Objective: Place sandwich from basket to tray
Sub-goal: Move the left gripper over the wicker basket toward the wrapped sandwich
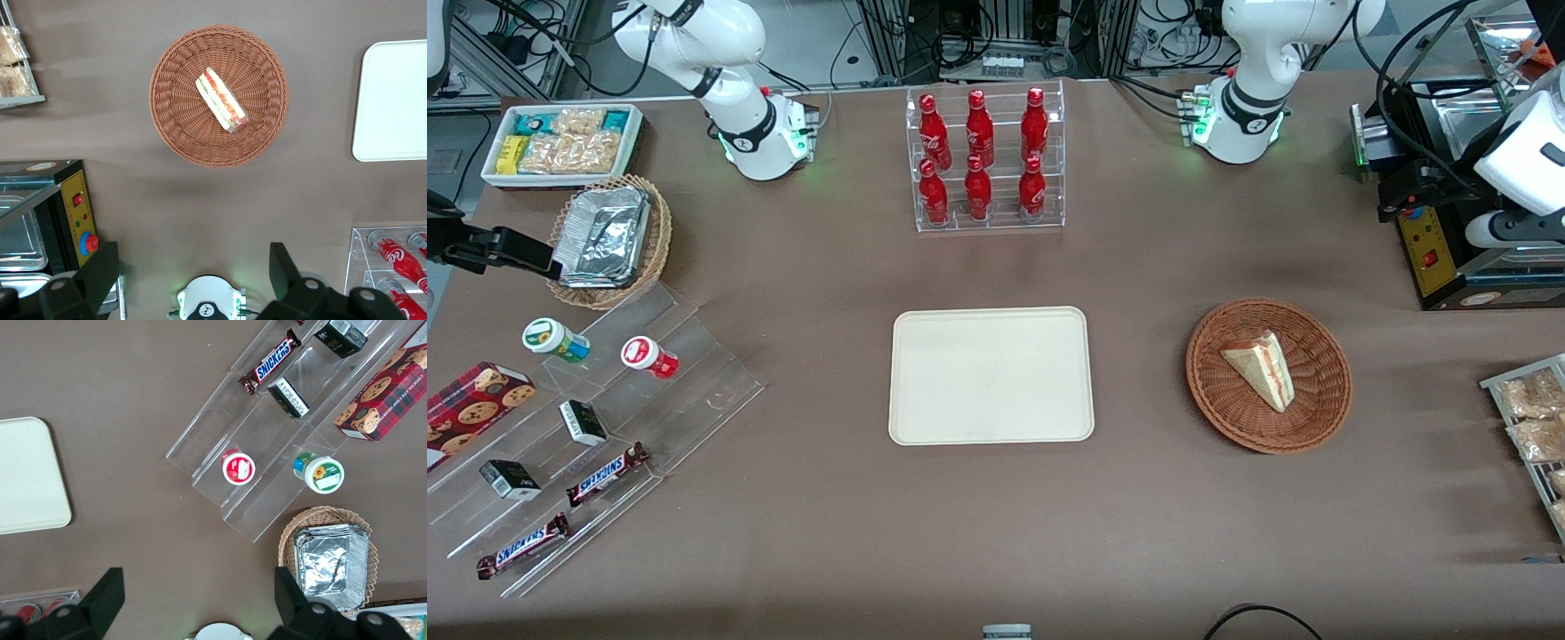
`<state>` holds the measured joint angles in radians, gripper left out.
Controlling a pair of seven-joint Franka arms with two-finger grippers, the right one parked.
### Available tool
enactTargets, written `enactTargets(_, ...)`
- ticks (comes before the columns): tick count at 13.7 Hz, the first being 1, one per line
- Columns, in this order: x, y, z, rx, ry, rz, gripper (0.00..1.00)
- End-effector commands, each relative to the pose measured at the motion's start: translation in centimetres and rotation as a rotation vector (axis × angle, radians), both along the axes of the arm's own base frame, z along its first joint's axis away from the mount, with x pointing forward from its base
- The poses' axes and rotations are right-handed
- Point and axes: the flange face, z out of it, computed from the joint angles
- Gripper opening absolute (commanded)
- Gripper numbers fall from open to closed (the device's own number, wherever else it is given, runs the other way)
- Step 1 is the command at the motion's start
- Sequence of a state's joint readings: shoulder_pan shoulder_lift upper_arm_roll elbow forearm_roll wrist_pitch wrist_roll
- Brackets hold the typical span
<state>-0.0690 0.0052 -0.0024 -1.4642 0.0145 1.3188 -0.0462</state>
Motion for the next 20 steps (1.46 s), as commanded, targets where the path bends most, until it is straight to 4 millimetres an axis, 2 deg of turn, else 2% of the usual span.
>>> enactTargets(1, -0.3, 0.1, 0.4, -0.021, 0.013, -0.015, 0.99)
enactTargets(3, 0.4, 0.2, -0.7, -0.010, 0.027, -0.015, 0.99)
enactTargets(4, 1.1, 0.2, -2.4, 0.000, 0.046, -0.014, 0.99)
enactTargets(7, 1.9, 0.2, -5.3, 0.024, 0.032, -0.018, 0.99)
enactTargets(9, 2.3, 0.4, -8.9, 0.042, 0.018, -0.001, 0.99)
enactTargets(13, 2.7, 0.0, -15.5, 0.061, -0.024, 0.148, 0.99)
enactTargets(16, 2.0, -0.3, -20.8, 0.064, -0.085, 0.280, 0.99)
enactTargets(20, 0.8, -1.2, -26.0, 0.036, -0.174, 0.450, 0.99)
